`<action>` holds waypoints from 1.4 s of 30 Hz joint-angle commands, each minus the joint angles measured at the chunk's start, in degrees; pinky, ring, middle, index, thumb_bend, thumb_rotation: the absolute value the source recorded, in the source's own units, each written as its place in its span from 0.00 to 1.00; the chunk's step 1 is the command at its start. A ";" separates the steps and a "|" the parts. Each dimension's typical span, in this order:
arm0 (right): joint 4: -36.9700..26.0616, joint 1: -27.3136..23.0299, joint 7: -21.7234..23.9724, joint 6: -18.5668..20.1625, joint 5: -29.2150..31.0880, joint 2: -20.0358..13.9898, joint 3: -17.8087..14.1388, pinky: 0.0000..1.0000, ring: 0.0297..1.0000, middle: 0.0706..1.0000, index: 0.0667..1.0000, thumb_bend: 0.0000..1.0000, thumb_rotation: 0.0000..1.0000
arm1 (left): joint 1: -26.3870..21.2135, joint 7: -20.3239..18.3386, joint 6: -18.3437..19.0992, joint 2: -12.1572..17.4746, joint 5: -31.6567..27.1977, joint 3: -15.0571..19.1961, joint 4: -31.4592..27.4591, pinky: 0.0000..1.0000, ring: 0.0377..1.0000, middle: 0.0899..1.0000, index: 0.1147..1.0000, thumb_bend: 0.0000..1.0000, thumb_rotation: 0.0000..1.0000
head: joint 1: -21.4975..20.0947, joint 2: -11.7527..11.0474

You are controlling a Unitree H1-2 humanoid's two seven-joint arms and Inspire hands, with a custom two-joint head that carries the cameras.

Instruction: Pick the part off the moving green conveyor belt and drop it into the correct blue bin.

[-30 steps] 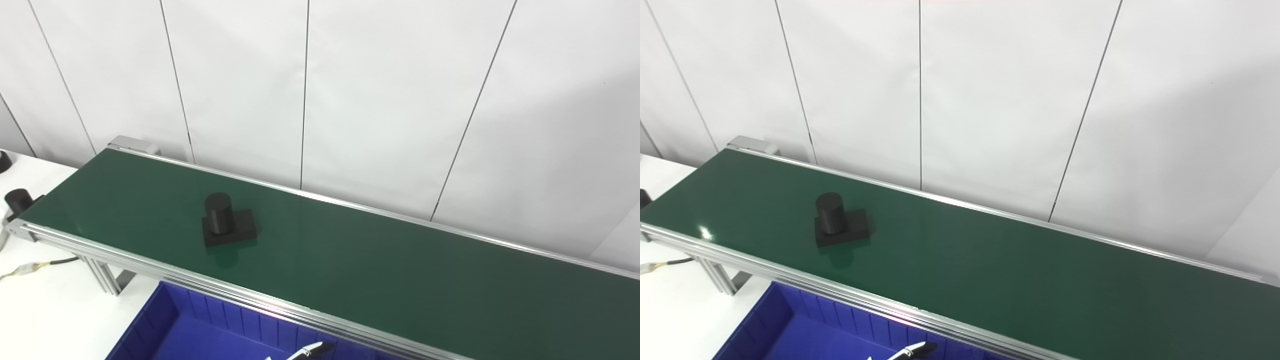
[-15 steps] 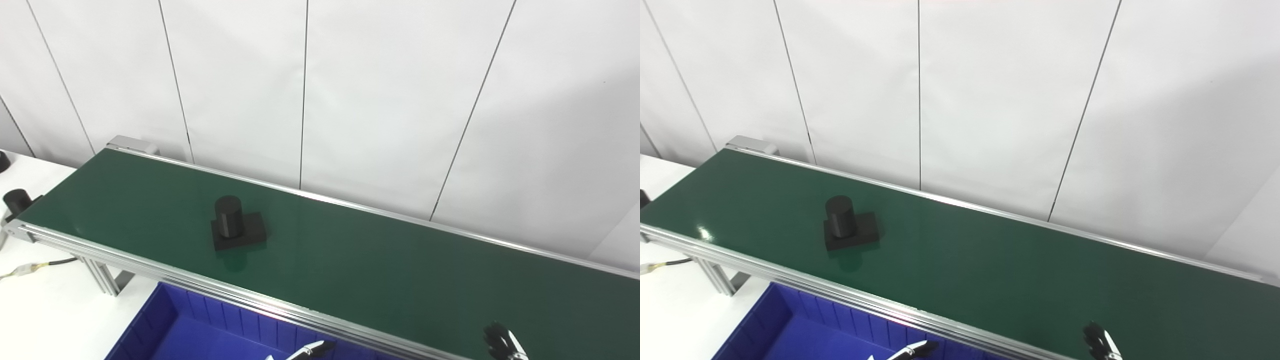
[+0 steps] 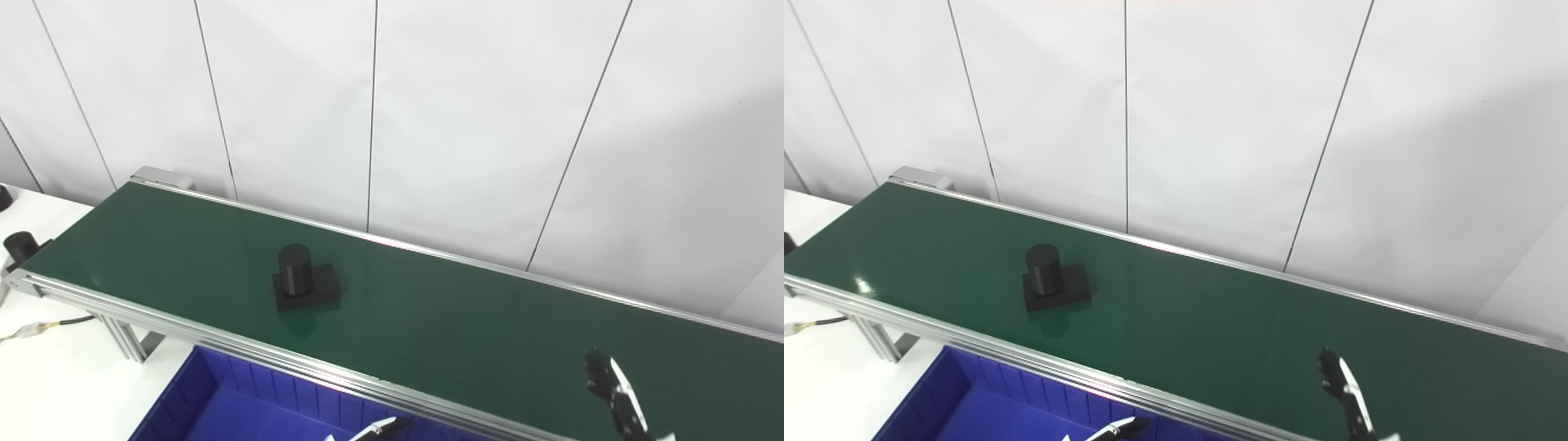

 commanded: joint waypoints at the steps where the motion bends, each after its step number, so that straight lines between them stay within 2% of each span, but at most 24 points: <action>1: -2.85 -1.72 1.98 1.39 -0.12 0.61 -0.86 0.78 0.86 0.88 0.90 0.78 0.79 | -0.55 0.74 -1.65 0.23 0.02 0.14 -1.22 0.77 0.84 0.86 0.83 0.78 0.77 | -0.21 0.02; 5: -4.12 -3.41 5.02 3.44 -1.31 0.95 -1.64 0.82 0.87 0.88 0.91 0.76 0.76 | -0.62 1.14 -1.65 0.25 0.41 -0.16 -1.28 0.77 0.84 0.86 0.82 0.77 0.78 | -0.36 0.06; 11: -4.89 -6.25 8.53 6.00 -2.09 0.99 -2.23 0.74 0.85 0.87 0.91 0.74 0.70 | -0.79 0.95 -1.65 0.31 -0.08 -0.38 -1.35 0.77 0.84 0.87 0.82 0.75 0.75 | -1.61 0.43; 20: -1.23 -11.27 12.01 6.98 -2.48 0.98 -2.35 0.77 0.88 0.90 0.92 0.73 0.63 | -1.38 1.64 -1.65 0.39 0.66 -0.45 -0.72 0.78 0.85 0.87 0.83 0.77 0.78 | -3.75 0.34; 27: 2.28 -14.56 12.73 7.77 -5.62 1.51 -1.70 0.79 0.89 0.92 0.93 0.75 0.66 | -1.09 0.26 -1.65 0.70 -0.20 0.32 -0.84 0.81 0.87 0.88 0.85 0.78 0.80 | -6.91 0.67; 37: 4.67 -19.04 14.92 12.48 -8.04 2.77 -0.54 0.79 0.92 0.95 0.95 0.80 0.70 | -0.96 -0.57 -1.64 1.64 -0.59 0.65 -1.07 0.84 0.89 0.90 0.87 0.77 0.84 | -11.00 1.34; 42: 5.63 -21.32 15.90 14.37 -8.67 3.36 0.36 0.81 0.94 0.97 0.97 0.82 0.69 | -0.26 -2.79 -1.64 1.71 -2.08 2.04 -1.84 0.85 0.90 0.91 0.88 0.78 0.85 | -14.22 2.27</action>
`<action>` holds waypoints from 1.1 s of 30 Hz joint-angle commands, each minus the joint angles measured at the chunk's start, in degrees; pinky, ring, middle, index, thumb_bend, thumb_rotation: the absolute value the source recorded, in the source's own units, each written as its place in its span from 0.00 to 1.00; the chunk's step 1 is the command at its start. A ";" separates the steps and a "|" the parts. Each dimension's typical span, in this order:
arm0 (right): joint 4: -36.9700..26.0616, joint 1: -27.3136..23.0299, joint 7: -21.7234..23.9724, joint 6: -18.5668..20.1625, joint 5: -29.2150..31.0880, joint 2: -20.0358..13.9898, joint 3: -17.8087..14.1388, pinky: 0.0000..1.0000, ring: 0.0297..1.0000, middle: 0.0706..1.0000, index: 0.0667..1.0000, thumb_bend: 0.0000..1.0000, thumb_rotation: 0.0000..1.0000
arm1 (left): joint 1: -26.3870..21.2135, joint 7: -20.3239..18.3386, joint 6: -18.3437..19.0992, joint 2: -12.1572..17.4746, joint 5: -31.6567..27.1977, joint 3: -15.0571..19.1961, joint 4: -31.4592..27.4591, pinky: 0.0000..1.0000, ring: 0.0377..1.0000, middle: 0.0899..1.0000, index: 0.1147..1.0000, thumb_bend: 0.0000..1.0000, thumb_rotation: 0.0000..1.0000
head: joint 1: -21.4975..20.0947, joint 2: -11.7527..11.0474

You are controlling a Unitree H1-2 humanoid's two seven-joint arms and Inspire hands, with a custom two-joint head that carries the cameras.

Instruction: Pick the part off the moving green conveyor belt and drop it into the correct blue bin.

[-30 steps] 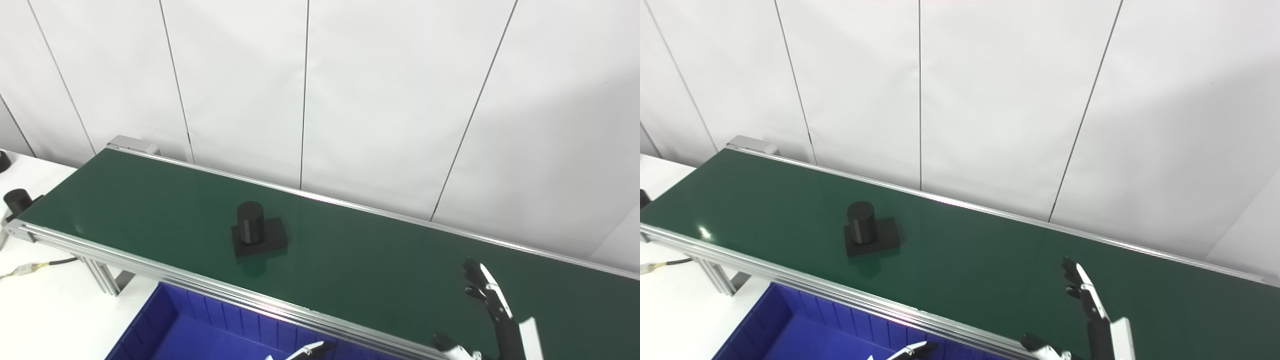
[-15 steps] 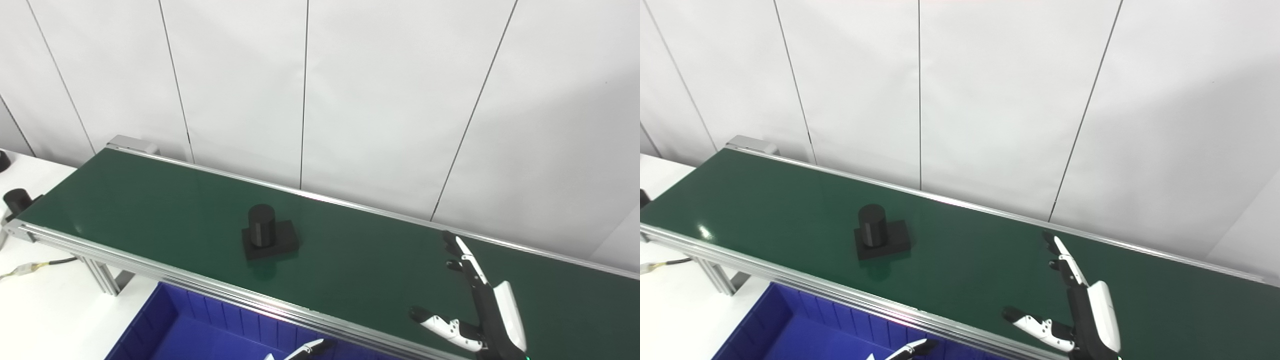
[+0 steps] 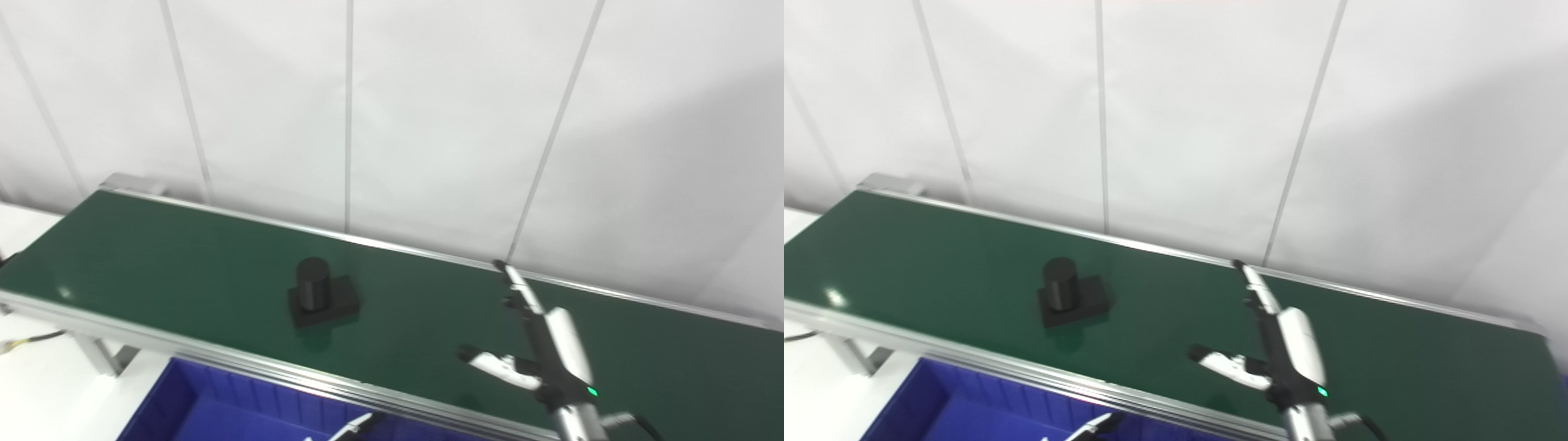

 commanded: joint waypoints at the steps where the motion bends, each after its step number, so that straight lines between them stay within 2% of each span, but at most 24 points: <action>1: -0.51 -3.01 0.26 1.47 -0.60 0.72 0.31 0.81 0.94 0.97 0.97 0.82 0.68 | -0.07 -1.14 -1.64 0.74 -0.83 1.05 -1.93 0.86 0.91 0.91 0.88 0.78 0.85 | -1.67 0.52; 11: 5.88 -8.43 -0.45 5.07 -3.86 2.41 2.28 0.77 0.91 0.97 0.97 0.86 0.69 | 0.80 -5.11 -1.64 1.15 -1.67 3.64 -2.87 0.93 0.95 0.94 0.92 0.75 0.91 | -6.12 1.60; 16: 8.95 -10.46 -1.75 4.55 -4.78 2.95 3.43 0.78 0.90 0.95 0.97 0.87 0.67 | 1.42 -6.84 -1.64 0.65 -2.43 4.74 -3.03 0.93 0.95 0.94 0.91 0.74 0.92 | -6.91 1.84; 21: 12.10 -13.04 -1.96 4.16 -5.21 3.61 4.75 0.80 0.90 0.95 0.97 0.89 0.67 | 1.82 -8.99 -1.64 0.65 -2.47 5.57 -3.48 0.98 0.97 0.95 0.92 0.70 0.95 | -7.88 2.34; 26: 14.79 -15.40 -0.84 6.38 -5.33 4.46 5.69 0.79 0.91 0.96 0.97 0.93 0.69 | 1.97 -8.53 -1.64 0.23 -1.90 5.67 -3.63 0.97 0.95 0.94 0.91 0.69 0.96 | -8.00 2.66; 33: 21.62 -18.62 -2.09 4.34 -4.36 5.81 6.24 0.80 0.91 0.95 0.95 0.98 0.69 | 2.54 -8.45 -1.64 0.35 -1.37 5.34 -4.61 0.95 0.94 0.93 0.90 0.67 0.98 | -7.40 3.16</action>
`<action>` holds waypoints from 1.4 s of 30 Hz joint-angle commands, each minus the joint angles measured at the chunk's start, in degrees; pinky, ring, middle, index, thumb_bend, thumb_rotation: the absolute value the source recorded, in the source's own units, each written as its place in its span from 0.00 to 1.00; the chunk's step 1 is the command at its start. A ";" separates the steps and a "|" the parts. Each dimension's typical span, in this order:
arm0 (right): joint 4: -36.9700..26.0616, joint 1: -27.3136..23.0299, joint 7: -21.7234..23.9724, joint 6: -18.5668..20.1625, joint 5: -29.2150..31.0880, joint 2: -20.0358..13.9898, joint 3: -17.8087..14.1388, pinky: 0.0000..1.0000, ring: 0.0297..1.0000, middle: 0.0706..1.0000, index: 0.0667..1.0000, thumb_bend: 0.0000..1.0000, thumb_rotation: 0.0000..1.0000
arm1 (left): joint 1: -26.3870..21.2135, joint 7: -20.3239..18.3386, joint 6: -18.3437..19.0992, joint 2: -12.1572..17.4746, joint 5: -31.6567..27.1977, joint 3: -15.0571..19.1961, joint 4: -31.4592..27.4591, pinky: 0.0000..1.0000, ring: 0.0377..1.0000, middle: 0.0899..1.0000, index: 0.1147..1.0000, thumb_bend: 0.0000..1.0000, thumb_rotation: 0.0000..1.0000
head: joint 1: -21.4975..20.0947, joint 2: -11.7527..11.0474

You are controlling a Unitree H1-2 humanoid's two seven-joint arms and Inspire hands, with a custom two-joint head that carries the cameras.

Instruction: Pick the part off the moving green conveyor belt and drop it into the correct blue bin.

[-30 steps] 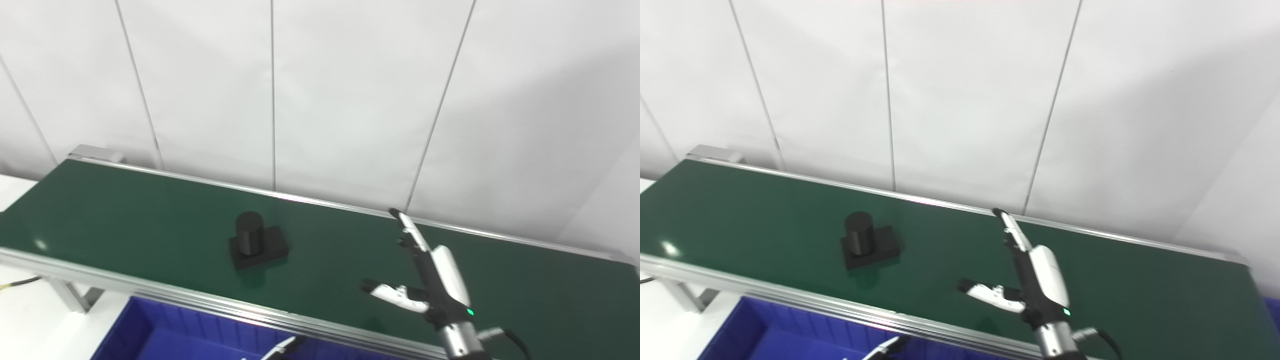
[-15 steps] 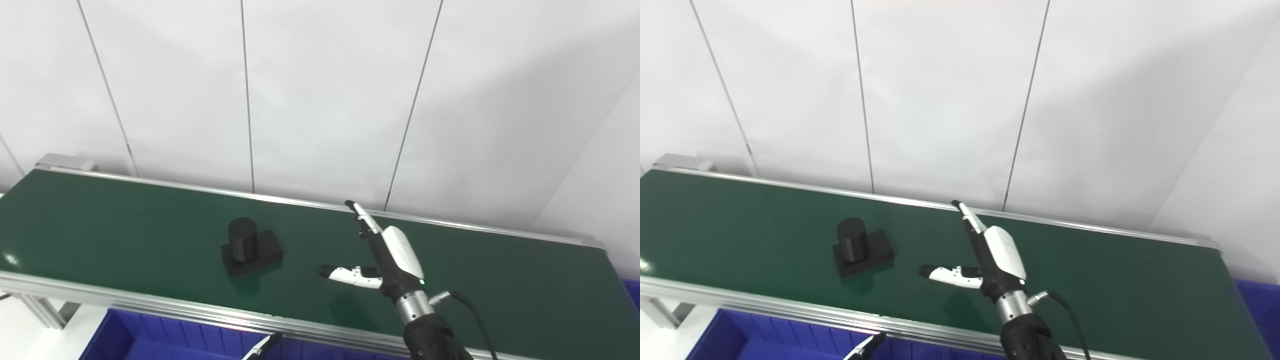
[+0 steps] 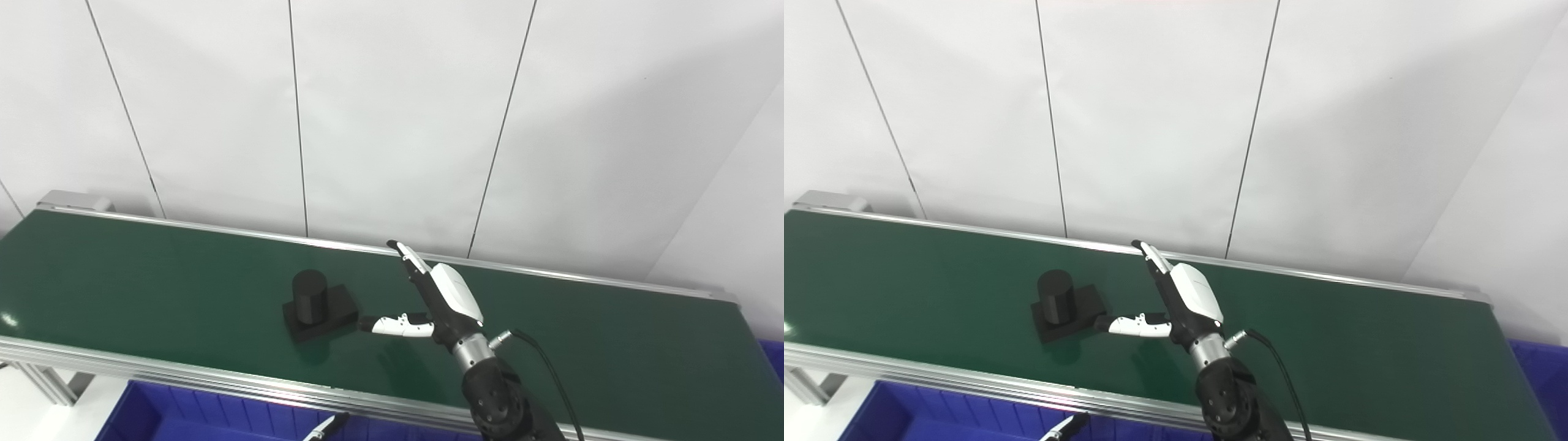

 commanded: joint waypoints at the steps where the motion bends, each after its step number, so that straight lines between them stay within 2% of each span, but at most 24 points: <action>1: 0.32 -3.00 -1.61 -1.48 0.64 0.99 0.17 0.81 0.91 0.95 0.95 0.98 0.69 | 0.23 0.31 -1.64 0.29 0.35 0.27 -2.04 0.96 0.94 0.93 0.90 0.67 0.99 | 0.14 0.16; 12: 9.98 -7.97 -4.73 -3.82 0.32 3.05 2.59 0.87 0.92 0.94 0.95 1.00 0.66 | 0.39 -0.14 -1.65 0.49 0.84 0.19 -2.44 0.93 0.93 0.93 0.89 0.72 1.00 | 0.60 0.65; 19: 14.09 -10.29 -5.40 -2.91 0.65 4.89 3.63 0.90 0.93 0.95 0.95 1.00 0.64 | 0.37 0.40 -1.65 0.37 1.36 -0.36 -2.51 0.87 0.90 0.91 0.89 0.72 1.00 | 0.88 0.96; 22: 15.64 -11.13 -6.52 -2.72 0.23 5.59 4.19 0.87 0.92 0.94 0.95 1.00 0.65 | 0.64 0.46 -1.64 0.14 1.28 -0.27 -2.60 0.85 0.89 0.90 0.88 0.74 1.00 | 1.07 1.05; 30: 20.59 -13.40 -9.17 -4.03 0.06 7.05 5.32 0.86 0.90 0.93 0.93 1.00 0.59 | 1.01 0.87 -1.65 0.24 1.82 -0.33 -2.93 0.85 0.89 0.91 0.89 0.76 1.00 | 2.06 1.32; 34: 24.01 -14.71 -9.73 -4.31 0.77 7.87 5.57 0.87 0.90 0.91 0.93 1.00 0.56 | 1.28 1.07 -1.64 0.28 1.51 -0.29 -3.11 0.88 0.90 0.91 0.89 0.76 1.00 | 2.47 1.51; 38: 28.82 -16.01 -12.18 -6.00 2.17 8.97 4.99 0.82 0.86 0.88 0.91 0.98 0.47 | 1.38 2.05 -1.65 0.55 2.35 -0.54 -3.31 0.88 0.90 0.90 0.88 0.77 1.00 | 2.56 1.71; 39: 30.39 -16.24 -13.76 -7.50 3.01 9.46 4.41 0.76 0.81 0.83 0.89 0.95 0.39 | 1.43 1.96 -1.65 0.63 2.18 -0.56 -3.35 0.88 0.90 0.91 0.88 0.76 1.00 | 2.56 1.76; 41: 32.92 -16.66 -16.00 -9.73 4.45 10.26 3.39 0.70 0.76 0.78 0.87 0.91 0.31 | 1.53 1.70 -1.65 0.79 1.70 -0.59 -3.45 0.90 0.91 0.91 0.88 0.76 1.00 | 2.53 1.96; 42: 33.96 -16.86 -16.77 -10.50 5.01 10.56 3.01 0.65 0.72 0.75 0.84 0.85 0.23 | 1.58 1.59 -1.65 0.86 1.49 -0.60 -3.48 0.90 0.91 0.91 0.89 0.76 1.00 | 2.53 1.96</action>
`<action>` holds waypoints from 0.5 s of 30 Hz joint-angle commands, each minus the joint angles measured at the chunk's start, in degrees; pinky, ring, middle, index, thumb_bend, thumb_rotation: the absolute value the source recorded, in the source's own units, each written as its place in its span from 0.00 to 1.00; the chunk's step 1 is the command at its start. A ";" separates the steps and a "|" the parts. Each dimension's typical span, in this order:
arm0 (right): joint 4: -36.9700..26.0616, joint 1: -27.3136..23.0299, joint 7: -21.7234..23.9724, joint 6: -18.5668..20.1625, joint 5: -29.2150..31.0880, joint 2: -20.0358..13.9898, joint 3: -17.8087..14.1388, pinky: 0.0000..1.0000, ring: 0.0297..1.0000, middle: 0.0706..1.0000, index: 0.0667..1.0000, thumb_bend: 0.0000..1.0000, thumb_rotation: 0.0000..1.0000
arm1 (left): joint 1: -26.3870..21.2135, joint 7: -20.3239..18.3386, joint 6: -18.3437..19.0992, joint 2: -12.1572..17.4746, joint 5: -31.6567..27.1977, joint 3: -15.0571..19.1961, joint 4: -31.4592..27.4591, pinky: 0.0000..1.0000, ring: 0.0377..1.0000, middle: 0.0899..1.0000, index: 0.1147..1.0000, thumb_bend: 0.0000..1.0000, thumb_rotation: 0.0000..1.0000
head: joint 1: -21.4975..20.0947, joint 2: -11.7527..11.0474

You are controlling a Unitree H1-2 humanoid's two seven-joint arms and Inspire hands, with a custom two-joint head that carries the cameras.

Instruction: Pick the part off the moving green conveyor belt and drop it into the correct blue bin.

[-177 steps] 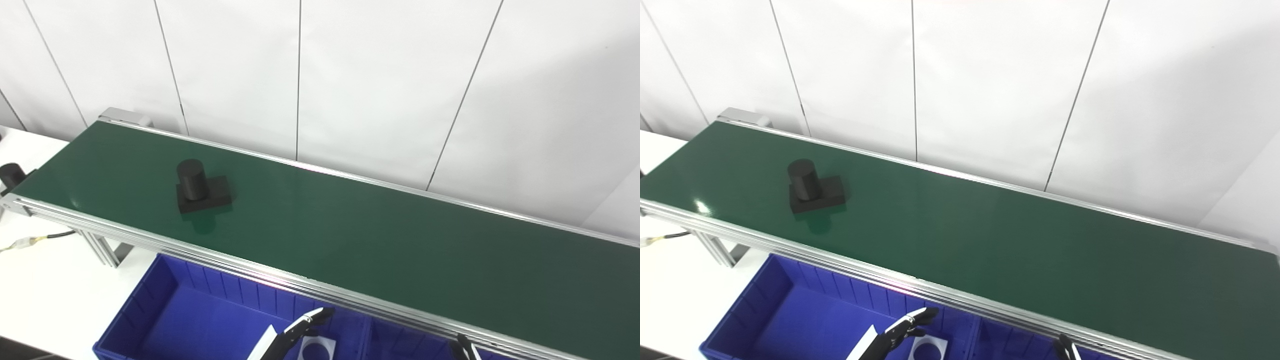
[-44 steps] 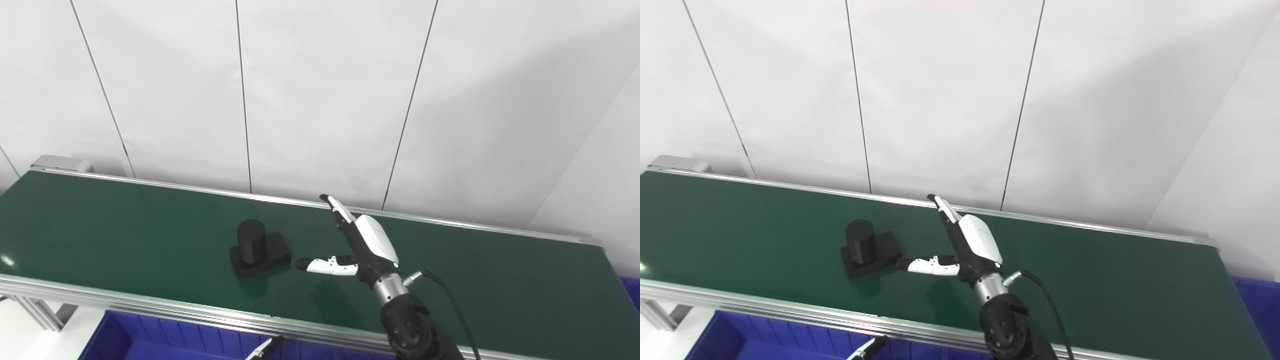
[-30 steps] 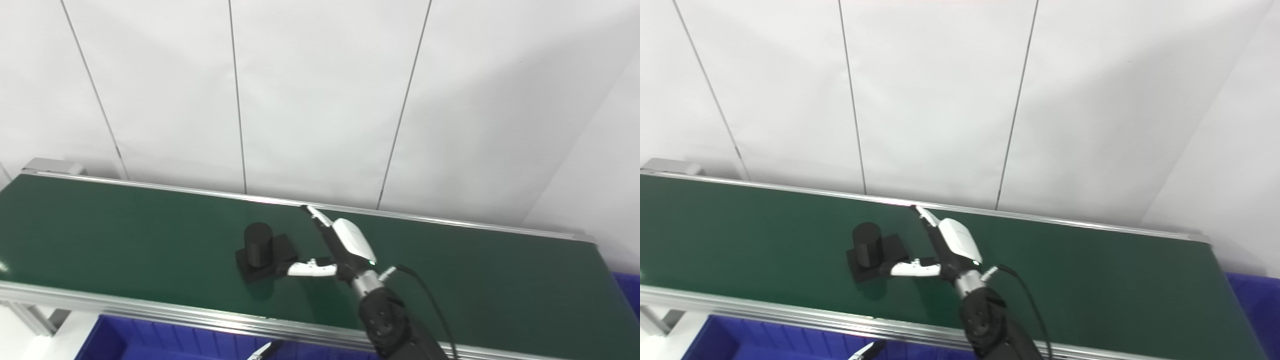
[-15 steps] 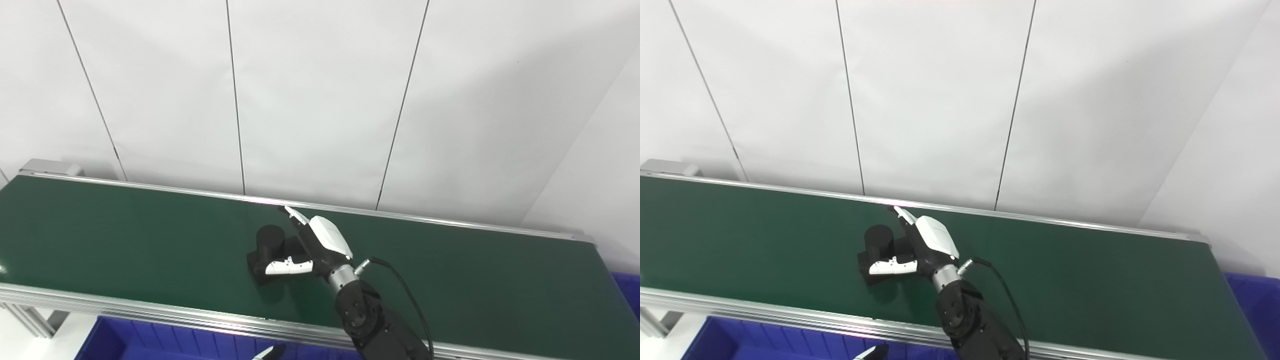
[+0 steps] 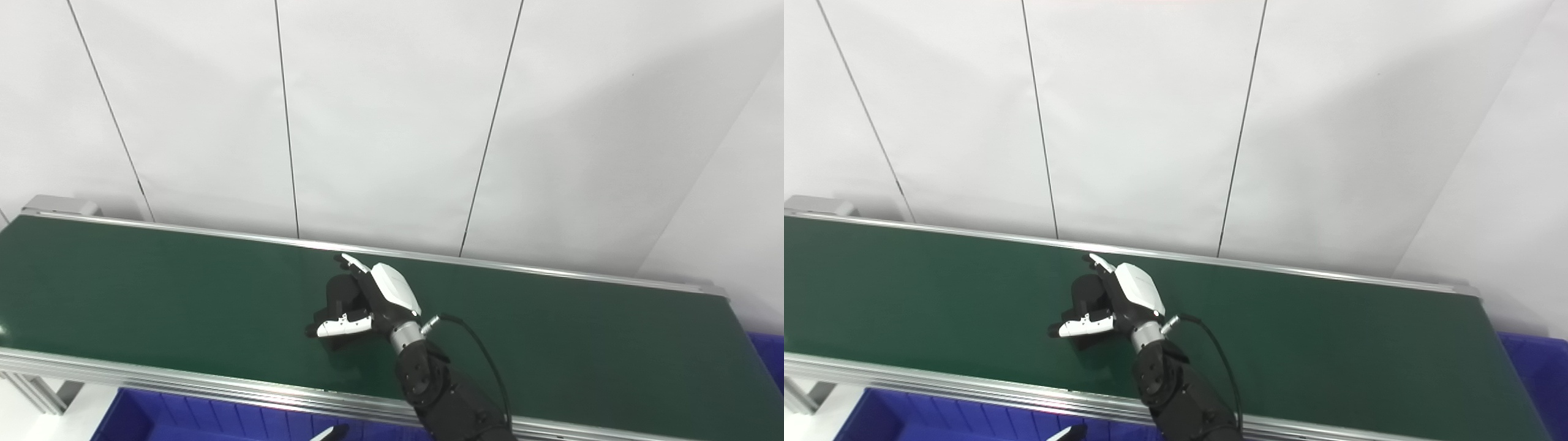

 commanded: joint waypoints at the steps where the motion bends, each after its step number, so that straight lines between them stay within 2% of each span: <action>1: 0.94 -2.84 -2.73 -4.23 1.31 1.98 -0.75 0.62 0.70 0.74 0.83 0.83 0.19 | -0.07 0.46 -1.65 0.87 -0.35 -0.18 -2.23 0.90 0.91 0.91 0.89 0.75 1.00 | 0.05 0.21; 4: 4.14 -3.47 -5.37 -6.00 2.92 2.92 -2.29 0.57 0.61 0.68 0.74 0.72 0.03 | 0.02 0.32 -1.65 1.17 -0.25 -0.32 -2.58 0.91 0.92 0.92 0.90 0.74 1.00 | 0.06 0.21; 5: 5.19 -3.66 -6.47 -6.35 3.14 3.17 -2.60 0.53 0.48 0.55 0.62 0.58 0.01 | 0.04 0.58 -1.65 1.19 -0.18 -0.40 -2.55 0.90 0.92 0.92 0.90 0.74 1.00 | 0.06 0.21; 8: 6.61 -3.88 -8.99 -6.25 2.86 3.48 -2.74 0.46 0.41 0.47 0.53 0.52 0.00 | 0.00 1.04 -1.65 1.39 0.14 -0.72 -2.53 0.89 0.91 0.91 0.90 0.74 1.00 | -0.14 0.44; 11: 7.69 -3.83 -12.20 -7.76 2.79 3.61 -2.86 0.39 0.38 0.44 0.52 0.51 0.00 | 0.15 0.78 -1.65 1.42 -0.20 -0.67 -2.78 0.90 0.92 0.92 0.90 0.73 1.00 | -0.26 0.63; 15: 9.55 -4.13 -15.08 -10.45 3.01 3.61 -2.94 0.36 0.38 0.44 0.51 0.51 0.00 | 0.27 -0.15 -1.65 1.43 -0.84 -0.38 -3.05 0.91 0.93 0.93 0.91 0.72 1.00 | -0.37 0.72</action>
